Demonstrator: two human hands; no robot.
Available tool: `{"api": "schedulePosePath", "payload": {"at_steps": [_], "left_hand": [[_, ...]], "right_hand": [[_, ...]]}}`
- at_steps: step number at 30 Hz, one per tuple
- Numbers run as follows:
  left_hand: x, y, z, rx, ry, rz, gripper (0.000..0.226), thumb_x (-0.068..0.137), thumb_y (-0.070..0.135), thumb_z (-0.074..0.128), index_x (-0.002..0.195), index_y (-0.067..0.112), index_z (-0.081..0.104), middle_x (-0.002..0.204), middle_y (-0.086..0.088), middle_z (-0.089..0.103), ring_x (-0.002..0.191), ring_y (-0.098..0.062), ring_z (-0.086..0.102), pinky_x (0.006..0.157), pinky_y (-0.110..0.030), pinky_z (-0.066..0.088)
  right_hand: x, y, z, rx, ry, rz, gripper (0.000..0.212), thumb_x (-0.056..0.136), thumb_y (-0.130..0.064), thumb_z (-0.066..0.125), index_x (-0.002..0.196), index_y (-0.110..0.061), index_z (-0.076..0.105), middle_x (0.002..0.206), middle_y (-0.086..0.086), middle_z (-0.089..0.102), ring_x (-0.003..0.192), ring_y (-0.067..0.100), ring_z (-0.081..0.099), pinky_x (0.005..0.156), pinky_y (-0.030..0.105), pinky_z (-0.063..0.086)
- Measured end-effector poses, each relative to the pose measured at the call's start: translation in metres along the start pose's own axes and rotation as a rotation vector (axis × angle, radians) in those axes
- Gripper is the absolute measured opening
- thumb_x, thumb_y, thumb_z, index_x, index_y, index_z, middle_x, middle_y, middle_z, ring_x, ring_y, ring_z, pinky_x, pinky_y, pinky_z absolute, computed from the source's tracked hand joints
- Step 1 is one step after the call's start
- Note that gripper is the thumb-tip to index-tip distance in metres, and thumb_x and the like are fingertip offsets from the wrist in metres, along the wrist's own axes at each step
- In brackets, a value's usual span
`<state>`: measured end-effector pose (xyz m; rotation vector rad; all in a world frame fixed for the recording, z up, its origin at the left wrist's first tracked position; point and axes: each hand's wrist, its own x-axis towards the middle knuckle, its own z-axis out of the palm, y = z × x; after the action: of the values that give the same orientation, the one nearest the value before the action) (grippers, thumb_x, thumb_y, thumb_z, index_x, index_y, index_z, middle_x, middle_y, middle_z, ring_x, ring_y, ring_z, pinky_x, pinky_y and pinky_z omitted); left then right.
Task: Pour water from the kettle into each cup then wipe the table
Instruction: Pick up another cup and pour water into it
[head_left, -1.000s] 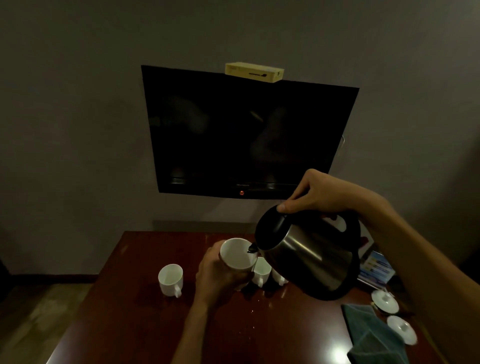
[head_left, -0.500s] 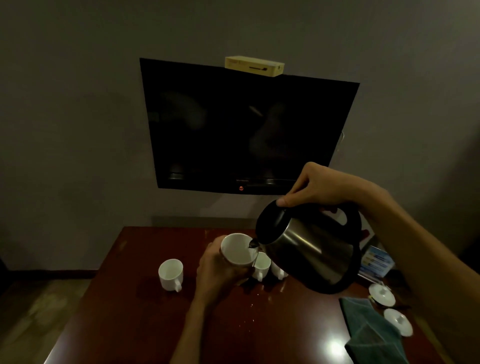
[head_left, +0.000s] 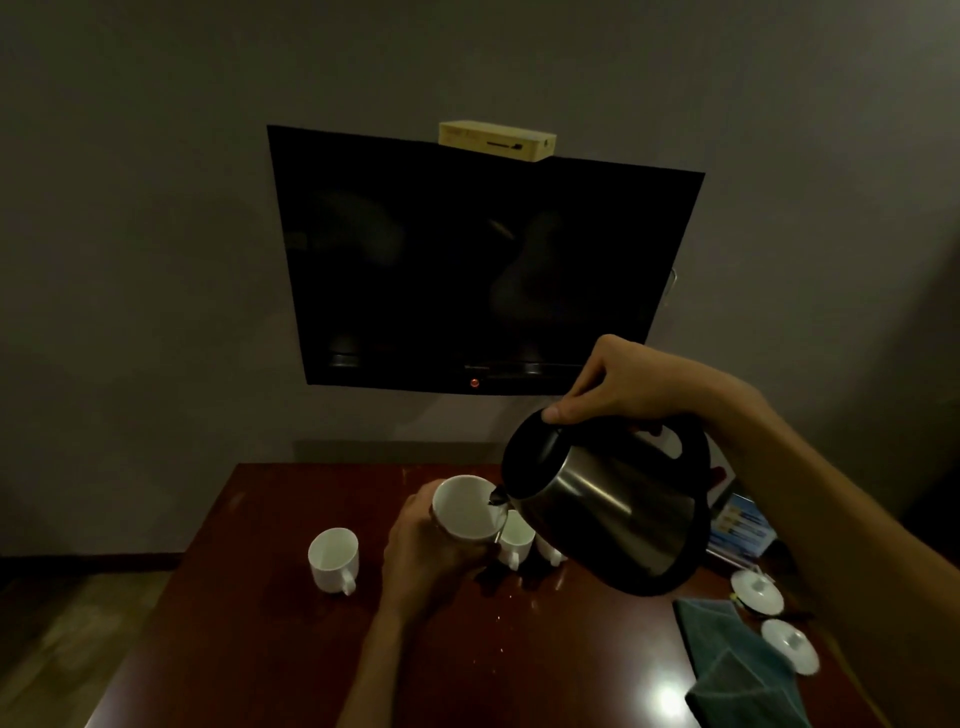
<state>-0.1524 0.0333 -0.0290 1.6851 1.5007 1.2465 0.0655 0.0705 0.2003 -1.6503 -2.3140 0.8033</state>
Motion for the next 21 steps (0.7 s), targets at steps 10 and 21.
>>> {"api": "schedulePosePath", "payload": {"at_steps": [10, 21], "left_hand": [[0.0012, -0.0015, 0.0002, -0.007, 0.023, 0.008, 0.078, 0.058, 0.040, 0.090, 0.127, 0.028, 0.053, 0.118, 0.006, 0.060, 0.104, -0.009, 0.060, 0.082, -0.032, 0.057], [-0.0029, 0.0021, -0.0007, -0.011, 0.030, -0.014, 0.078, 0.058, 0.043, 0.088, 0.127, 0.027, 0.054, 0.119, 0.004, 0.060, 0.103, -0.010, 0.059, 0.083, -0.035, 0.057]], "right_hand": [[0.0028, -0.0013, -0.0001, -0.012, 0.000, 0.013, 0.054, 0.067, -0.062, 0.072, 0.084, -0.011, 0.081, 0.057, 0.004, 0.059, 0.042, 0.012, 0.047, 0.048, 0.024, 0.041], [0.0034, 0.0001, 0.0008, -0.026, 0.006, 0.020, 0.040, 0.082, -0.046, 0.075, 0.085, -0.006, 0.079, 0.059, 0.006, 0.060, 0.042, 0.011, 0.048, 0.044, 0.020, 0.039]]}}
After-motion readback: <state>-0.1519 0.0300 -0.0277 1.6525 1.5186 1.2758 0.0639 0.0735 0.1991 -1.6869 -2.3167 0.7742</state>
